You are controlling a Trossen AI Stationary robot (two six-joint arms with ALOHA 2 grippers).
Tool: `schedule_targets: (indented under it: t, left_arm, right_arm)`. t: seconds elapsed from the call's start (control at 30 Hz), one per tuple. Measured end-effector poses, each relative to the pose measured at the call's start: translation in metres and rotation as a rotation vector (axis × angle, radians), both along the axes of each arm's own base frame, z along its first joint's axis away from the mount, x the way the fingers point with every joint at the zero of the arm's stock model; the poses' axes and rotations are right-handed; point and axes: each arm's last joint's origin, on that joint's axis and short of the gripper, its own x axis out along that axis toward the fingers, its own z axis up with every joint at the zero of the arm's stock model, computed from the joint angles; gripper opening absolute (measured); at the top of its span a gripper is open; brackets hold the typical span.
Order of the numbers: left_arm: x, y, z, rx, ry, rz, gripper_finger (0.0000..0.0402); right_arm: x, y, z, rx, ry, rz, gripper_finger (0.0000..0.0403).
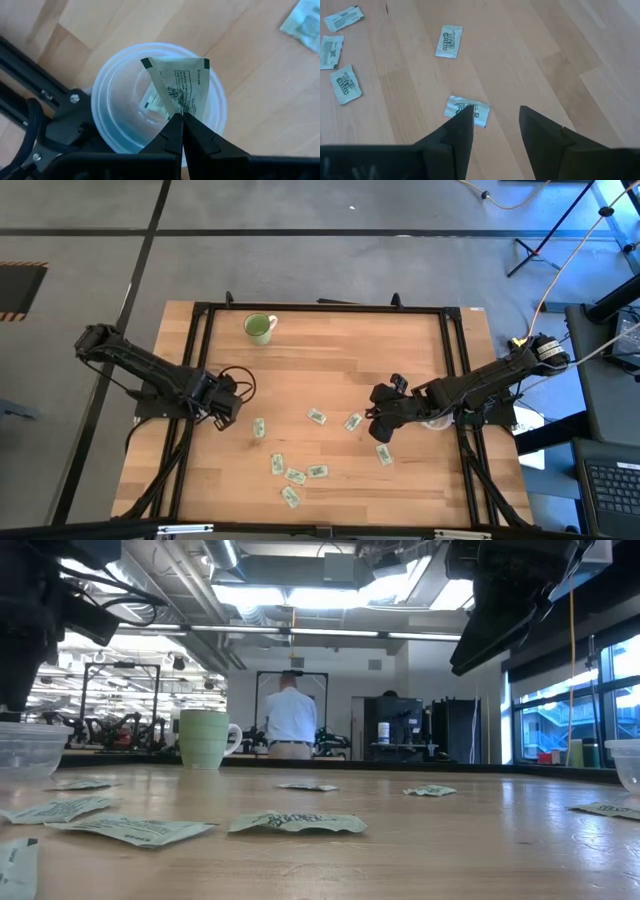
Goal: Pick and place items into bin
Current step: Put the white stevia packet into the left transparent bin
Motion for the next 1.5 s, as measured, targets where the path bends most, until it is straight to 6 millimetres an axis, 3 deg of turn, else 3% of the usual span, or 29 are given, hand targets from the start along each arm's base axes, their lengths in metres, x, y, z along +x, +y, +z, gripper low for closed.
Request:
schedule_targets:
  t: [0.8, 1.23, 1.37, 1.5]
  left_arm:
    - [0.0, 0.0, 0.0, 0.007, -0.001, 0.011, 0.0007]
    - [0.006, -0.001, -0.007, 0.025, 0.054, 0.011, 0.0114]
    - [0.006, -0.001, -0.006, 0.042, 0.047, -0.037, 0.0124]
    - [0.011, -0.001, 0.009, 0.062, -0.02, -0.099, 0.0122]
  right_arm:
    - [0.0, 0.0, 0.0, 0.0, 0.0, 0.0, 0.0161]
    - [0.0, 0.0, 0.0, 0.001, 0.0, -0.001, 0.0161]
    - [0.0, 0.0, 0.0, 0.001, -0.001, -0.001, 0.0161]
    - [0.0, 0.0, 0.0, 0.001, 0.0, 0.0, 0.0161]
